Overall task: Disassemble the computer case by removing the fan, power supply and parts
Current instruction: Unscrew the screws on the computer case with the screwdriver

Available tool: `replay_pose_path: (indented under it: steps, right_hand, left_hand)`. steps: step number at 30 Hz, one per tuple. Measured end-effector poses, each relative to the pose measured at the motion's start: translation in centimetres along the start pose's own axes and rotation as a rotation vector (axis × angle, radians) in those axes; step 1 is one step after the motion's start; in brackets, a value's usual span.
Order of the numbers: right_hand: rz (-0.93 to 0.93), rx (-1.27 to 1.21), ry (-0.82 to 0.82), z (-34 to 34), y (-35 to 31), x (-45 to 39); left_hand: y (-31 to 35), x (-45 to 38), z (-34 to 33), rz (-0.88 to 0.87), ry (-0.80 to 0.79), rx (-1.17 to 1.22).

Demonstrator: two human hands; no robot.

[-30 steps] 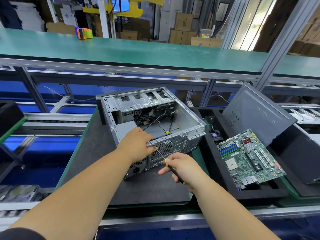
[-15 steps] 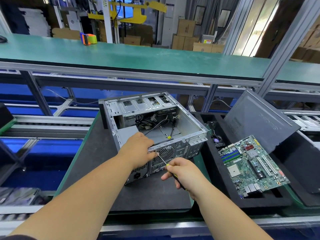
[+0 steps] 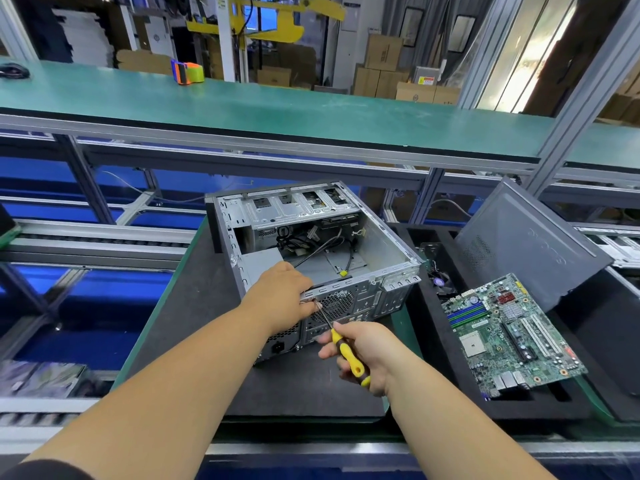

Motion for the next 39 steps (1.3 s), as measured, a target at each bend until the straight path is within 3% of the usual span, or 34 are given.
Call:
replay_pose_path:
  steps: [4,12,15,19,22,30,36,39]
  right_hand:
    - [0.065,0.113,0.062,0.2,-0.6,-0.1]
    - [0.333,0.798,0.328,1.0,-3.1,0.1]
    - [0.29,0.757,0.29,1.0,-2.7,-0.1]
    - [0.07,0.294,0.121,0.9,-0.5,-0.1]
    - [0.034,0.111,-0.004,0.6,0.0,0.0]
    - [0.178,0.185,0.022,1.2,-0.5,-0.3]
    - [0.314,0.464,0.265,1.8,-1.4,0.7]
    - [0.297,0.561,0.289,1.3,-2.0,1.1]
  left_hand:
    - [0.0,0.0,0.0,0.017,-0.008,0.012]
    - [-0.2,0.1,0.0,0.041,-0.013,0.02]
    - [-0.1,0.2,0.1,0.038,-0.009,0.021]
    - [0.0,0.1,0.1,0.032,-0.007,0.013]
    - [-0.1,0.1,0.1,0.033,-0.011,0.009]
    - [-0.2,0.1,0.1,0.057,-0.011,0.004]
    - [-0.1,0.1,0.1,0.055,-0.01,0.015]
    - [-0.1,0.1,0.0,0.048,-0.016,0.012]
Point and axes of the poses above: each hand's wrist, its own x-axis away from the middle knuckle, its own z-axis out of the back of the hand, y = z × x, the point moved 9 cm from there along -x, towards the middle knuckle, and after that the axes turned 4 degrees about x, right-handed, at the moved point
